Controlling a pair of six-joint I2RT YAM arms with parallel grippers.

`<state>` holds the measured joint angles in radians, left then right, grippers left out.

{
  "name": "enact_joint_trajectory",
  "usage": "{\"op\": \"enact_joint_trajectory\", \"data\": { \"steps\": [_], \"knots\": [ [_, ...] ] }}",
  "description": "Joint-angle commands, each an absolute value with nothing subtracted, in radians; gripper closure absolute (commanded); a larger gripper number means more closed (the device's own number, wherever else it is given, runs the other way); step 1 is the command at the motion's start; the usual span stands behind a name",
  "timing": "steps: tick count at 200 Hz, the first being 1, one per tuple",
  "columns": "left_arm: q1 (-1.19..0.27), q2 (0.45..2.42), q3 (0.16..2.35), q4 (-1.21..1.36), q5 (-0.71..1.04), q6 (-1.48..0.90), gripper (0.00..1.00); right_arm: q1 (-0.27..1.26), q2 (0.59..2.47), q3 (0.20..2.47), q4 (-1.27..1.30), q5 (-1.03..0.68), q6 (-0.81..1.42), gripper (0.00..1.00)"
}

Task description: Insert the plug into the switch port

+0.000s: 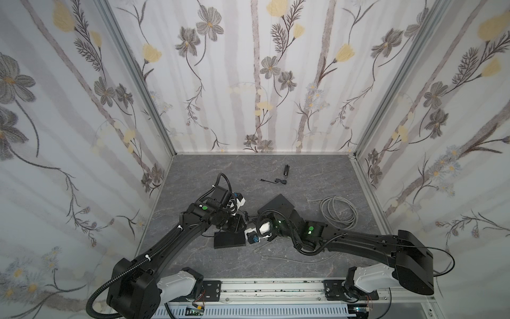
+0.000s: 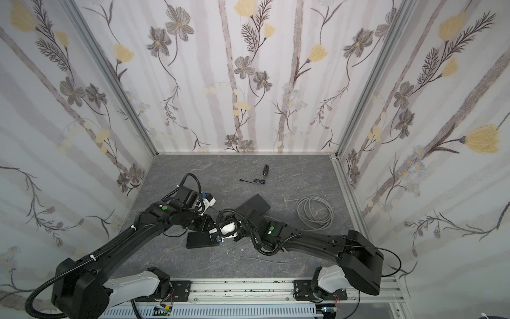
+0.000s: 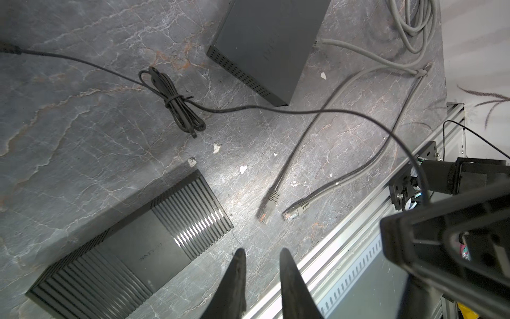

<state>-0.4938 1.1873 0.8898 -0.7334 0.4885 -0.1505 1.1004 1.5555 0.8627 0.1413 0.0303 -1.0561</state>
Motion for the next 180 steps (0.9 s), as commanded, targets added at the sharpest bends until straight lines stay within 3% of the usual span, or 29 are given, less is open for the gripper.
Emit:
{"op": "enact_joint_trajectory", "data": {
  "steps": [1, 10, 36, 47, 69, 91, 112, 141, 180],
  "knots": [
    [-0.488, 1.157, 0.896, -0.747, 0.439, -0.154, 0.77, 1.099, 1.573, 0.878, 0.163, 0.055, -1.033, 0.95],
    [-0.481, 1.132, 0.894, -0.744, 0.4, -0.164, 0.71, 1.098, 1.583, 0.882, 0.16, 0.069, -1.019, 0.96],
    [-0.472, 1.057, 0.88, -0.743, 0.27, -0.199, 0.29, 1.092, 1.625, 0.882, 0.154, 0.108, -0.951, 0.97],
    [-0.473, 1.045, 0.879, -0.747, 0.241, -0.226, 0.18, 1.091, 1.643, 0.884, 0.13, 0.106, -0.921, 0.98],
    [-0.465, 1.039, 0.876, -0.743, 0.255, -0.315, 0.1, 1.092, 1.683, 0.895, 0.076, 0.076, -0.85, 0.99],
    [-0.459, 1.034, 0.853, -0.719, 0.256, -0.457, 0.09, 1.097, 1.728, 0.903, 0.031, 0.051, -0.782, 1.0],
    [-0.457, 1.008, 0.8, -0.698, 0.171, -0.66, 0.0, 1.097, 1.771, 0.927, -0.011, 0.042, -0.702, 1.0],
    [-0.444, 0.943, 0.694, -0.688, 0.102, -0.951, 0.0, 1.097, 1.811, 0.918, -0.013, 0.007, -0.632, 1.0],
    [-0.44, 0.886, 0.618, -0.712, 0.135, -1.212, 0.0, 1.098, 1.85, 0.919, -0.027, -0.017, -0.603, 1.0]
  ]
}}
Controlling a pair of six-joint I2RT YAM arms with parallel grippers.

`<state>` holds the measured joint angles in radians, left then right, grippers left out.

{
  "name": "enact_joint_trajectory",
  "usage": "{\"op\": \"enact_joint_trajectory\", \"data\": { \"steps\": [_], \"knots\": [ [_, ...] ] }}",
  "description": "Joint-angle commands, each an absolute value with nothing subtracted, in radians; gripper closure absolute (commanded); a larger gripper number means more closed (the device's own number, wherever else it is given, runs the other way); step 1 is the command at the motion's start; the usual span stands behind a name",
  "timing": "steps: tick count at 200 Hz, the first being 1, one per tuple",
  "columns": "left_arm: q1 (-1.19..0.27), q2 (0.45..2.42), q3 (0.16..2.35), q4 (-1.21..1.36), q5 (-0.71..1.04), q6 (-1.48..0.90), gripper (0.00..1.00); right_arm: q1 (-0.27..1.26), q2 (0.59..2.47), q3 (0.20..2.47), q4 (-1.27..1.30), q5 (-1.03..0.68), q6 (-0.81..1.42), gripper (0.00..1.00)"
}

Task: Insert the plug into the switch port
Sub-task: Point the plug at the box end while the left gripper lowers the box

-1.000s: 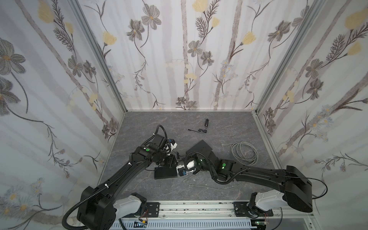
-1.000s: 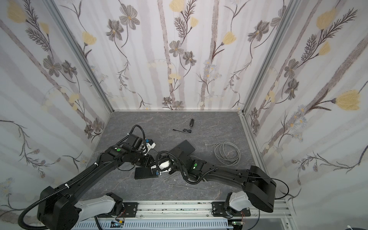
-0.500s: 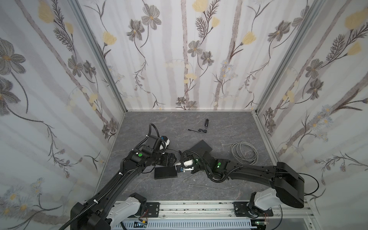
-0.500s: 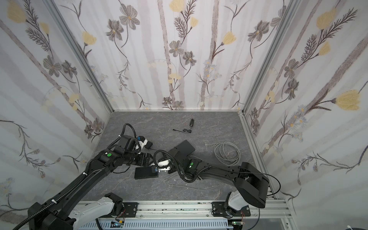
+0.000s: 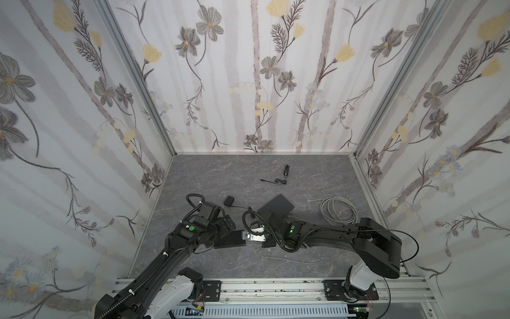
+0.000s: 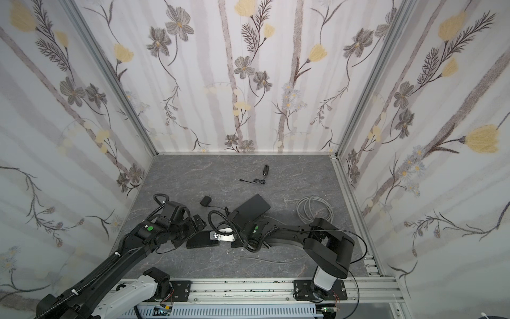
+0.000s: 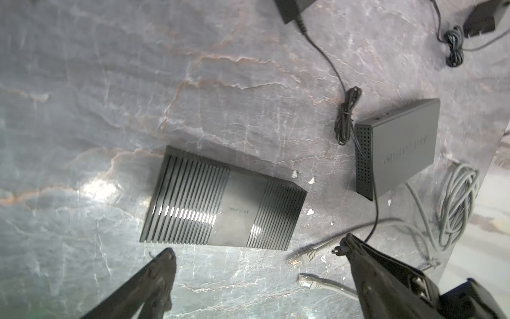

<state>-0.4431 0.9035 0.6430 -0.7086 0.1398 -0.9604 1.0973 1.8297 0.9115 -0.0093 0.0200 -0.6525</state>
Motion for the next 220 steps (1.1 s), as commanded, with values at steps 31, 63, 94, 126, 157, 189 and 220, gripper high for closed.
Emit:
{"op": "enact_joint_trajectory", "data": {
  "steps": [31, 63, 94, 126, 157, 189, 220],
  "knots": [
    [-0.438, 0.914, 0.565, -0.681, 0.203, -1.331, 0.0, 1.098, 1.88, 0.938, -0.039, -0.025, -0.583, 1.0],
    [-0.424, 0.993, 0.551, -0.643, 0.222, -1.316, 0.0, 1.098, 1.916, 0.967, -0.062, -0.029, -0.553, 1.0],
    [-0.378, 1.053, 0.552, -0.595, 0.222, -1.266, 0.0, 1.104, 1.944, 0.996, -0.084, -0.029, -0.538, 1.0],
    [-0.298, 1.115, 0.569, -0.551, 0.22, -1.167, 0.0, 1.111, 1.977, 1.037, -0.122, 0.001, -0.525, 1.0],
    [-0.244, 1.147, 0.59, -0.554, 0.23, -1.114, 0.0, 1.113, 1.992, 1.06, -0.144, 0.034, -0.511, 1.0],
    [-0.234, 1.111, 0.594, -0.578, 0.205, -1.072, 0.0, 1.113, 2.008, 1.087, -0.176, 0.054, -0.5, 1.0],
    [-0.234, 1.039, 0.587, -0.633, 0.088, -1.003, 0.13, 1.126, 2.04, 1.126, -0.225, 0.08, -0.491, 1.0]
  ]
}}
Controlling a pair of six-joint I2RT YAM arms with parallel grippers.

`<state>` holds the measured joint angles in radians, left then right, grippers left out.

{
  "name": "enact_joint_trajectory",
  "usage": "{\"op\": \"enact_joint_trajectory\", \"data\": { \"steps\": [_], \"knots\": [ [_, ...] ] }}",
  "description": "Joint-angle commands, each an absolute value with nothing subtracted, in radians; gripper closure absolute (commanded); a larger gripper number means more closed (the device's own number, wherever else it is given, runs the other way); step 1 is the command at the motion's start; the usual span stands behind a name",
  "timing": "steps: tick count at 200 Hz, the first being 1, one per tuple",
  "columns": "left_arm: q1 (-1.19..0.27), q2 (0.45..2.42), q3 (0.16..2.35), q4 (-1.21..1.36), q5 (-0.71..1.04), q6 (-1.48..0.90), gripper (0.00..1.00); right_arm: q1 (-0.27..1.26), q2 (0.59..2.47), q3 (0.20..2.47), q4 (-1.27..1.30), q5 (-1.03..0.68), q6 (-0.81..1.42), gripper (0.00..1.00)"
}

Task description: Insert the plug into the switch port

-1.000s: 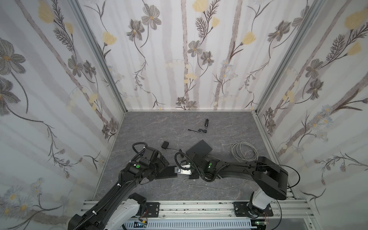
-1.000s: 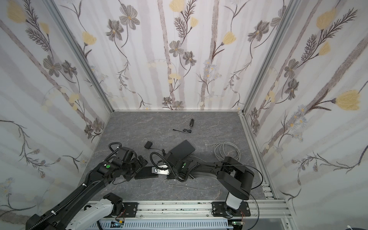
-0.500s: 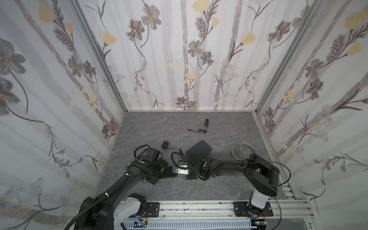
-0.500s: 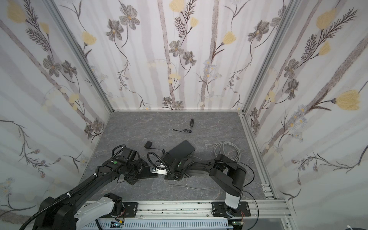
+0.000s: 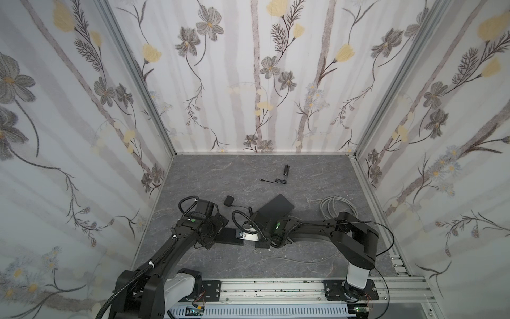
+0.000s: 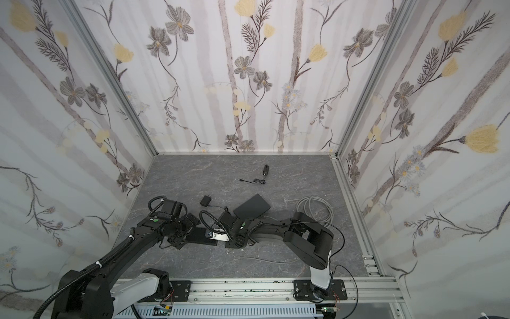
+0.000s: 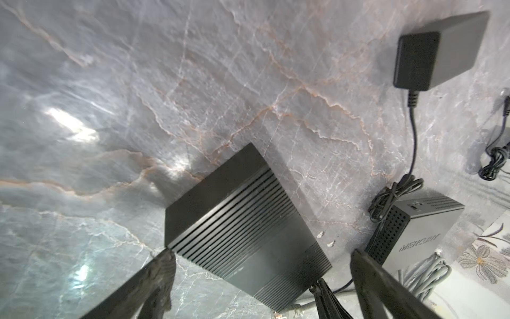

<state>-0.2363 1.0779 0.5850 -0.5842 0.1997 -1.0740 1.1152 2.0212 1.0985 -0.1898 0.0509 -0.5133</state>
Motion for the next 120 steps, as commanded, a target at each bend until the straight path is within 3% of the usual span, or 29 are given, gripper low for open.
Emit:
{"op": "enact_joint_trajectory", "data": {
  "steps": [1, 43, 58, 120],
  "knots": [
    [-0.234, 1.037, 0.587, -0.633, 0.086, -1.002, 0.13, 1.126, 2.042, 1.128, -0.227, 0.081, -0.489, 1.0],
    [-0.235, 1.027, 0.546, -0.574, 0.036, -0.938, 0.53, 1.141, 2.066, 1.174, -0.27, 0.079, -0.459, 1.0],
    [-0.235, 1.056, 0.545, -0.553, 0.039, -0.923, 0.62, 1.143, 2.07, 1.184, -0.278, 0.073, -0.447, 1.0],
    [-0.234, 1.155, 0.54, -0.492, 0.05, -0.878, 0.7, 1.148, 2.095, 1.218, -0.304, 0.063, -0.42, 1.0]
  ]
}}
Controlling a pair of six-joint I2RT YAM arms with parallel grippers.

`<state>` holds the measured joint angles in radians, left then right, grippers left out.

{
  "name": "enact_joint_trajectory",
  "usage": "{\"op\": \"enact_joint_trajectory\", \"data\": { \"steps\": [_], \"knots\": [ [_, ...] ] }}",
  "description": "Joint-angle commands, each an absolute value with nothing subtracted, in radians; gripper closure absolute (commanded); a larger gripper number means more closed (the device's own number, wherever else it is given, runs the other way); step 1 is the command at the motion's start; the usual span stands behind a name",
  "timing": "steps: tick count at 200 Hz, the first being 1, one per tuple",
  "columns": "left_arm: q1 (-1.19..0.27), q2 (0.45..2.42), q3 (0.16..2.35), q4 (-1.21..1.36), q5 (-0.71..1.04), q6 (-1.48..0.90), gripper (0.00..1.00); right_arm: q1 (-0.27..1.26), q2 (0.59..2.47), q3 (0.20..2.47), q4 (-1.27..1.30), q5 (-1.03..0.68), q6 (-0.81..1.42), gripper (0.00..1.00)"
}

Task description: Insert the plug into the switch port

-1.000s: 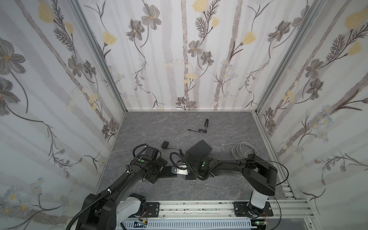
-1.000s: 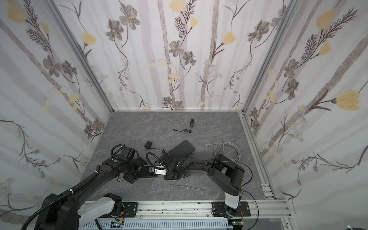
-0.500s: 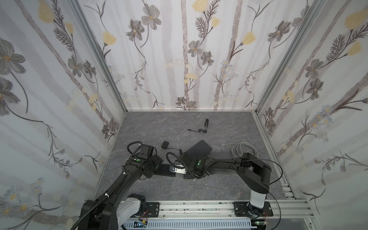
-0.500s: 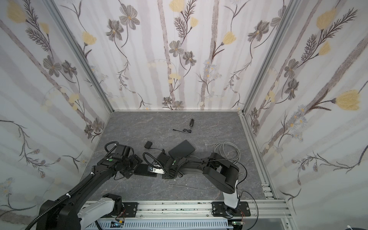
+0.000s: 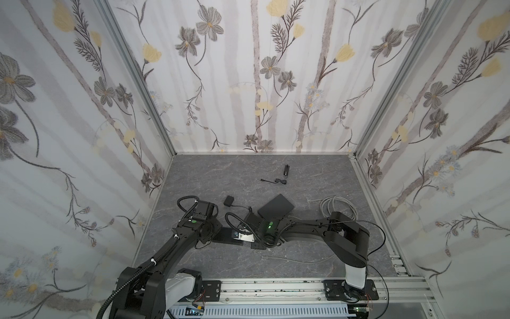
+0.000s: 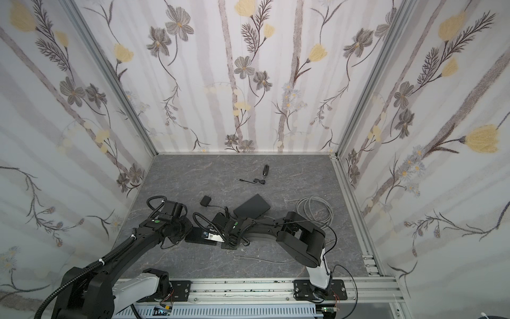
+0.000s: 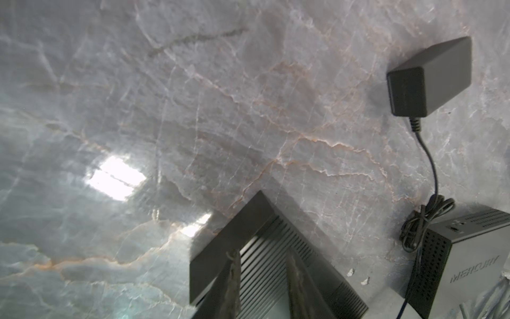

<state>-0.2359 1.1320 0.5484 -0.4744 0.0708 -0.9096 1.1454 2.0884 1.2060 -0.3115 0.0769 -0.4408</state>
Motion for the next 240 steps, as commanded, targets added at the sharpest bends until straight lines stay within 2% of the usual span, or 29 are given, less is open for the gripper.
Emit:
{"op": "enact_joint_trajectory", "data": {
  "steps": [1, 20, 63, 109, 165, 205, 223, 240],
  "knots": [
    [-0.234, 1.156, 0.54, -0.492, 0.049, -0.878, 0.7, 1.149, 2.095, 1.218, -0.304, 0.063, -0.42, 1.0],
    [-0.234, 1.155, 0.537, -0.5, 0.031, -0.87, 0.69, 1.152, 2.094, 1.219, -0.306, 0.061, -0.42, 1.0],
    [-0.235, 1.132, 0.54, -0.553, -0.025, -0.86, 0.57, 1.155, 2.092, 1.222, -0.306, 0.056, -0.42, 1.0],
    [-0.234, 1.099, 0.539, -0.623, -0.081, -0.876, 0.57, 1.158, 2.093, 1.224, -0.305, 0.057, -0.42, 1.0],
    [-0.239, 1.111, 0.526, -0.6, -0.051, -0.874, 0.58, 1.157, 2.103, 1.237, -0.307, 0.058, -0.417, 1.0],
    [-0.243, 1.087, 0.55, -0.64, -0.089, -0.86, 0.47, 1.156, 2.114, 1.253, -0.311, 0.06, -0.419, 1.0],
    [-0.248, 1.074, 0.561, -0.662, -0.109, -0.861, 0.47, 1.157, 2.115, 1.254, -0.312, 0.06, -0.419, 1.0],
    [-0.251, 1.056, 0.568, -0.67, -0.12, -0.859, 0.51, 1.157, 2.117, 1.253, -0.312, 0.06, -0.42, 1.0]
  ]
}}
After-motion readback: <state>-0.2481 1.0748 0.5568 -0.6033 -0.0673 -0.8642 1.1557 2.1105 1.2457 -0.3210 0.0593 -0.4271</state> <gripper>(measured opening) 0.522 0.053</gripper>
